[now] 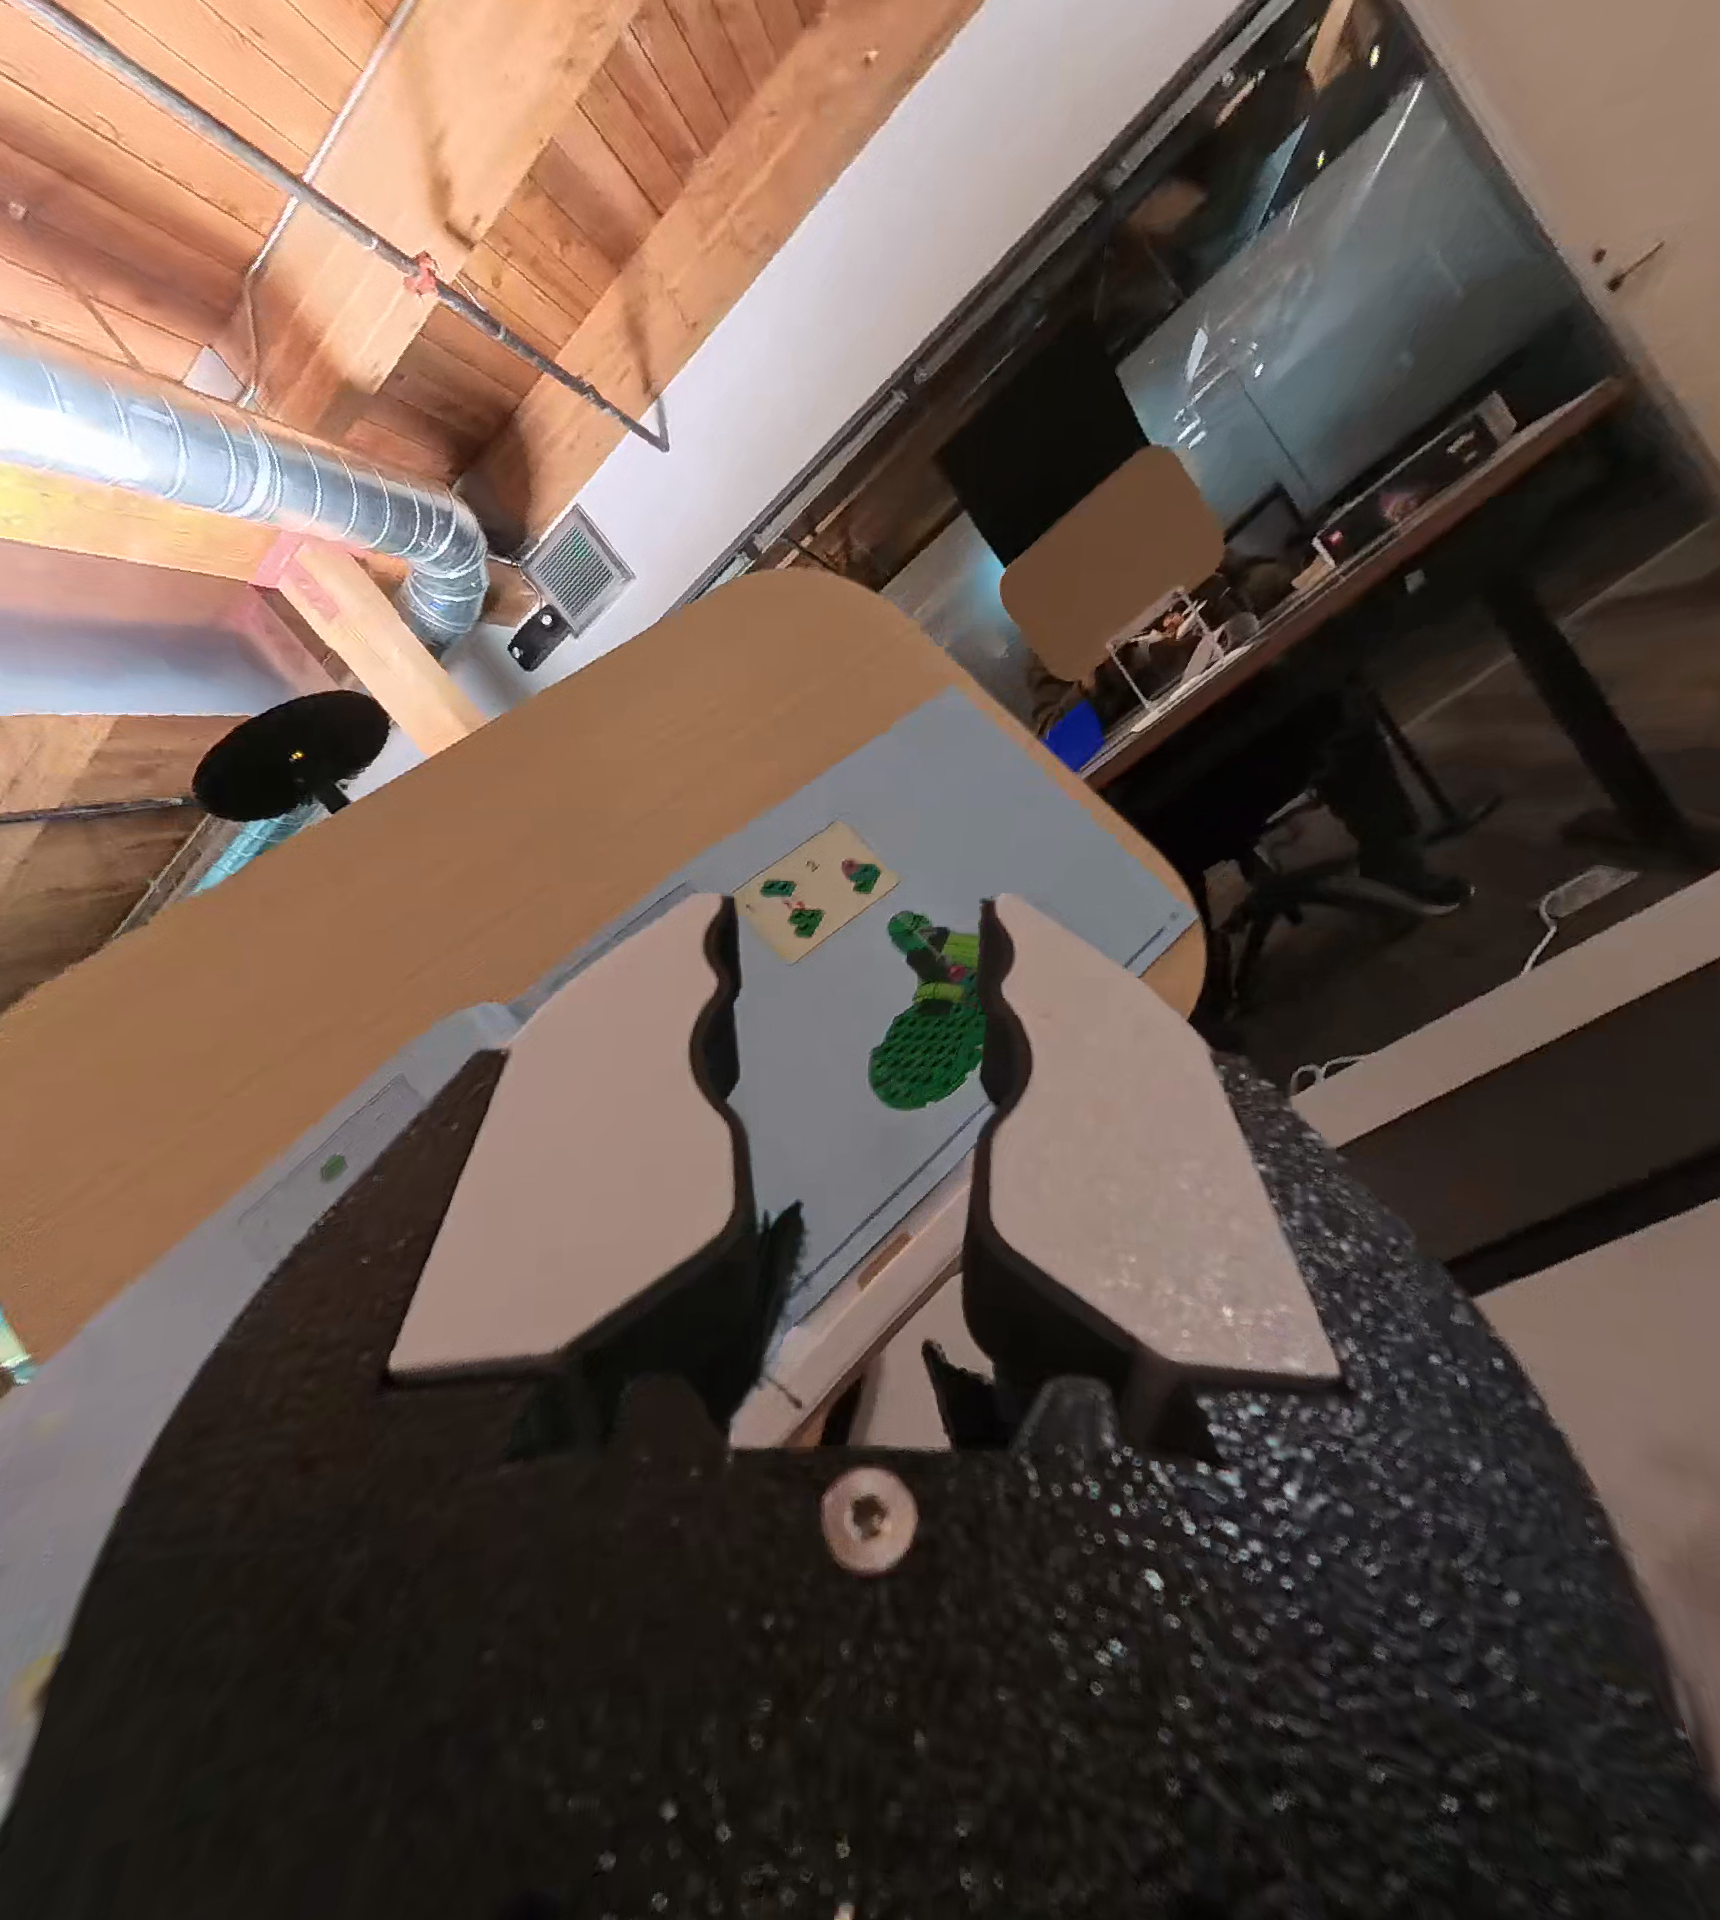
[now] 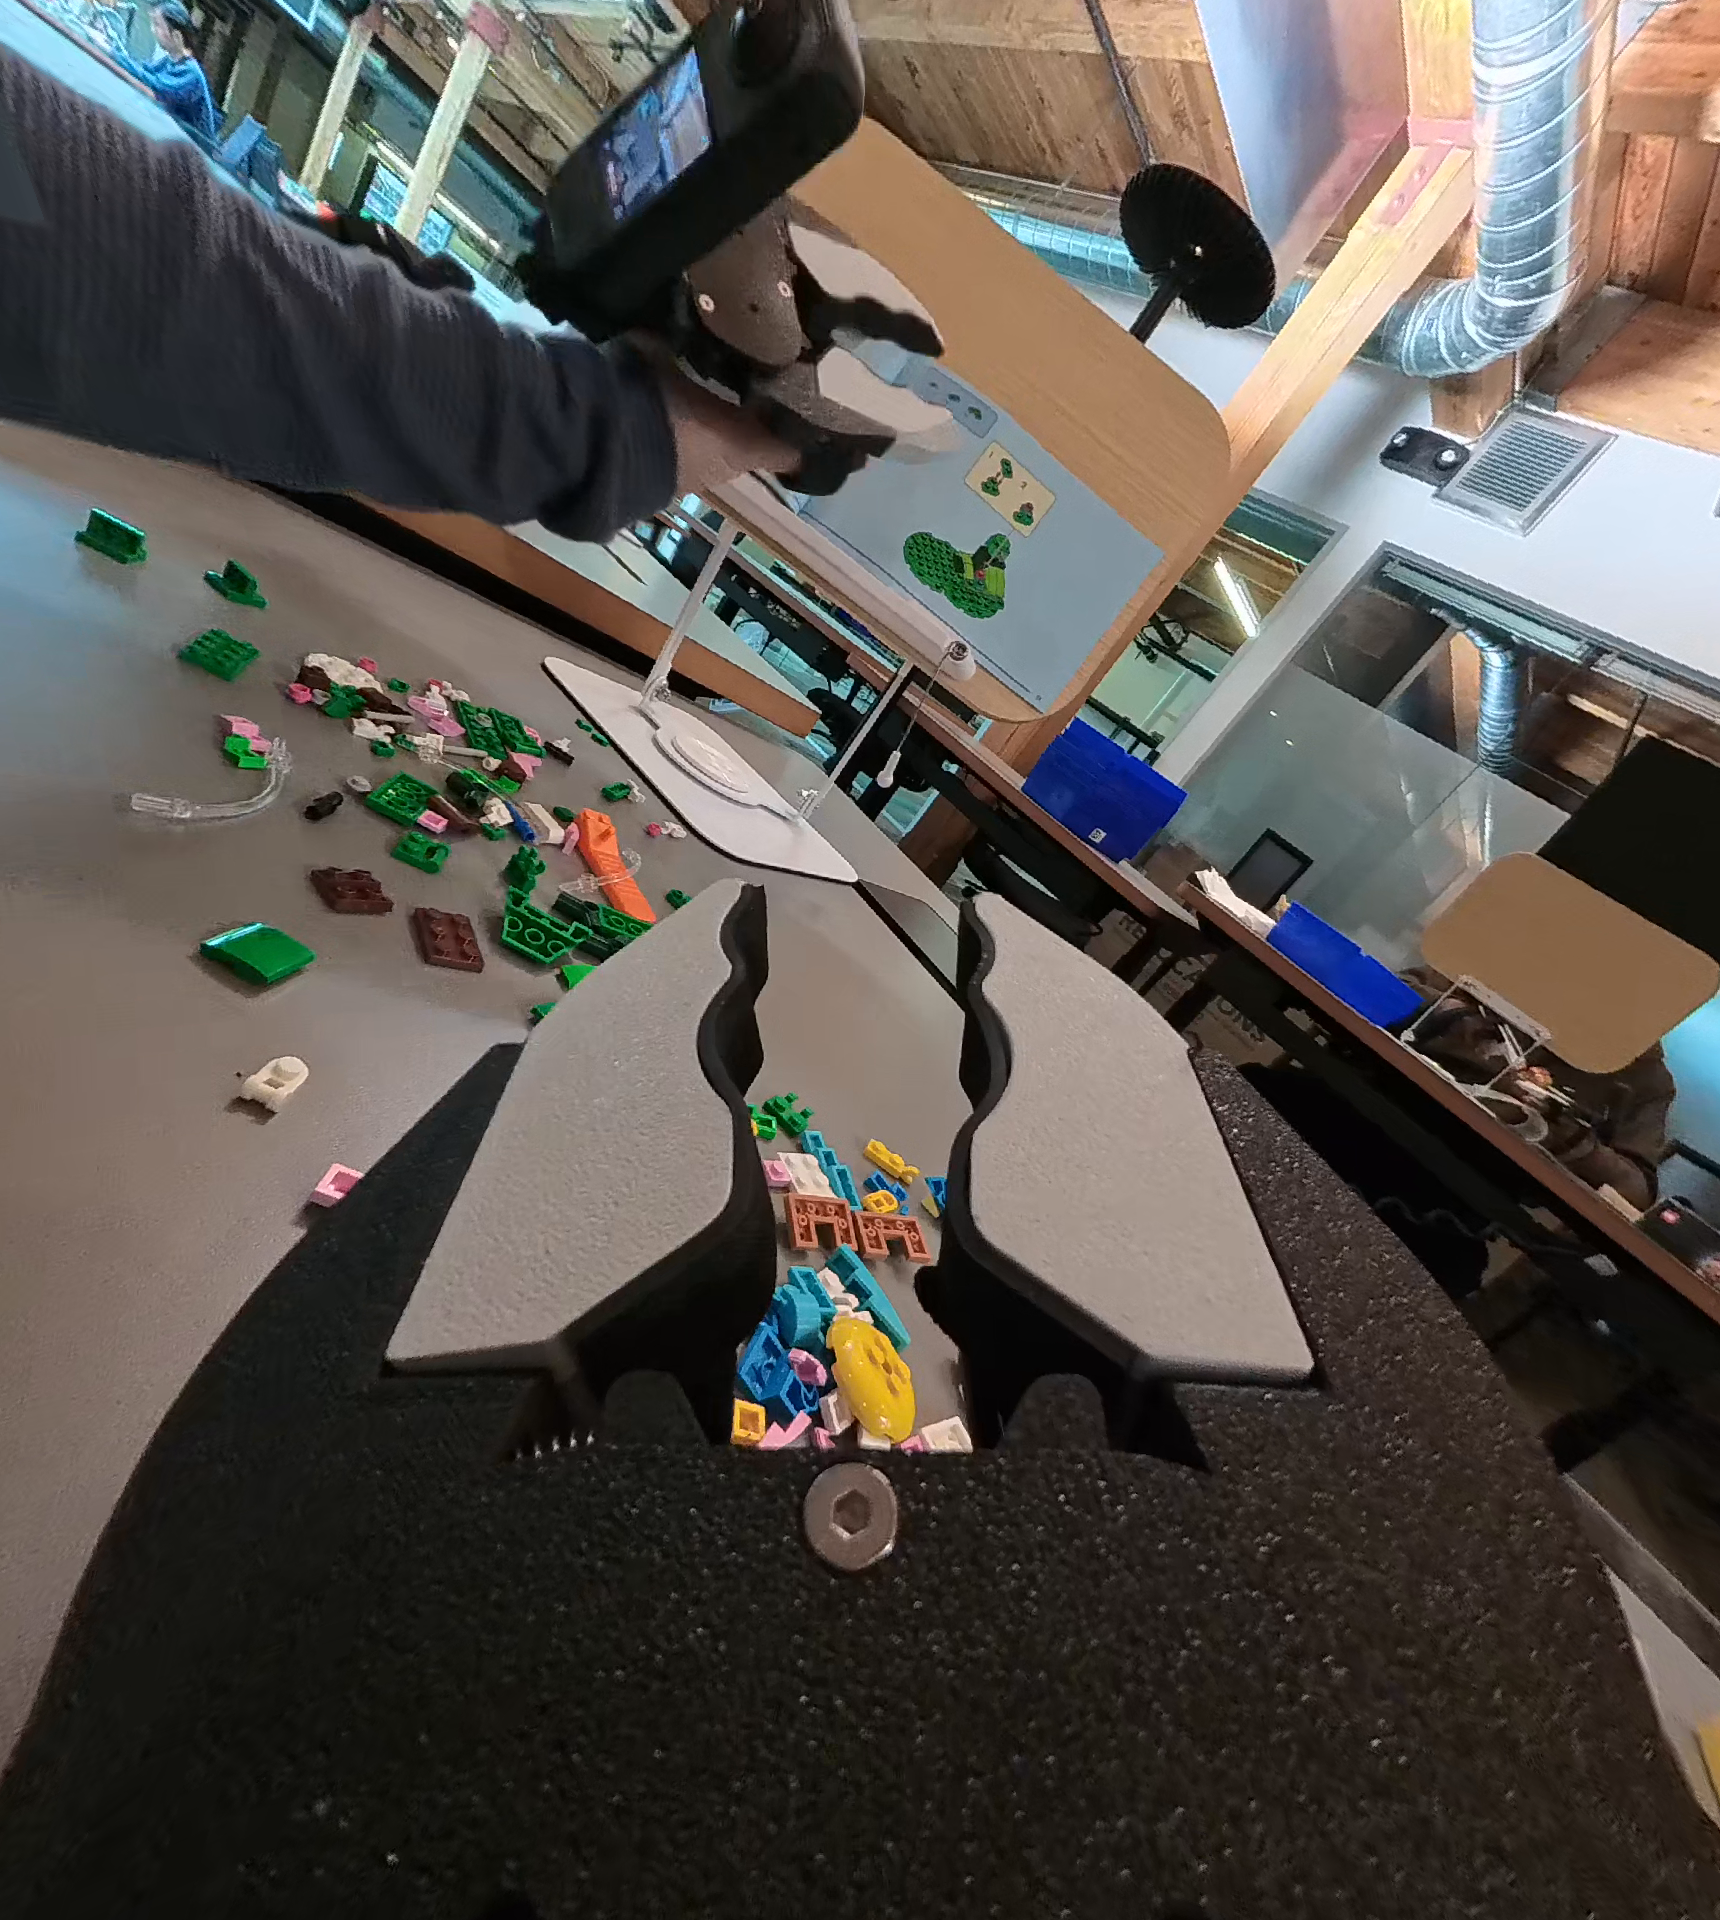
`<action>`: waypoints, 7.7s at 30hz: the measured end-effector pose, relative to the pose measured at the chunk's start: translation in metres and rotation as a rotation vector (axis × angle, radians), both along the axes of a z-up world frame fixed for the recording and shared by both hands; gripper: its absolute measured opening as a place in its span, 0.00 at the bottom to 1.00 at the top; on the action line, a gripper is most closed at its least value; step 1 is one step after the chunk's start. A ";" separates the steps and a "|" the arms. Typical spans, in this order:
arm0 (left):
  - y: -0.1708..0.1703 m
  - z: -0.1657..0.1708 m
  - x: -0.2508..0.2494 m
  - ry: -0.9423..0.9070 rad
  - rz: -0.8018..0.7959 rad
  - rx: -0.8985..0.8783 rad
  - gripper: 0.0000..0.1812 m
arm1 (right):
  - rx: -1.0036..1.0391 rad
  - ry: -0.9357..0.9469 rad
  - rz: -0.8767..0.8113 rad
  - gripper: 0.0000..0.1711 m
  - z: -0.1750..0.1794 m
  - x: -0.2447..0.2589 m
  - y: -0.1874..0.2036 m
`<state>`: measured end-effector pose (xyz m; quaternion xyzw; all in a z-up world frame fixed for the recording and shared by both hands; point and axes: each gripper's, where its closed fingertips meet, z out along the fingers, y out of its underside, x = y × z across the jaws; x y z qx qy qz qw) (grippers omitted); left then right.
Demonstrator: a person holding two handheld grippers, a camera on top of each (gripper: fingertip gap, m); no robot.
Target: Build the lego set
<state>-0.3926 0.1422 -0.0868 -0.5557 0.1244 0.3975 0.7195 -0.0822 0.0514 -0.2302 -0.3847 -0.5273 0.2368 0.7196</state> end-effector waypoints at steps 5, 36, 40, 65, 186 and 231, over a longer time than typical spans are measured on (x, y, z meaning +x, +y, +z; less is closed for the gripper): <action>-0.004 0.002 -0.010 -0.136 -0.031 0.083 0.15 | -0.036 0.007 -0.040 0.20 0.008 -0.001 0.005; 0.017 -0.044 -0.099 -0.554 -0.059 -0.100 0.00 | -0.664 0.110 0.058 0.38 0.070 -0.319 0.206; 0.020 -0.048 -0.098 -0.547 -0.036 -0.135 0.00 | -0.724 0.076 0.090 0.39 0.066 -0.326 0.210; 0.020 -0.047 -0.097 -0.549 -0.045 -0.122 0.00 | -0.698 0.086 0.058 0.16 0.067 -0.325 0.212; 0.002 -0.039 0.012 -0.676 -0.992 -0.424 0.00 | 0.535 -0.102 0.038 0.00 0.084 -0.305 0.087; -0.028 -0.027 0.017 -0.802 -1.355 -0.389 0.00 | -0.204 0.082 0.306 0.12 0.107 -0.309 0.098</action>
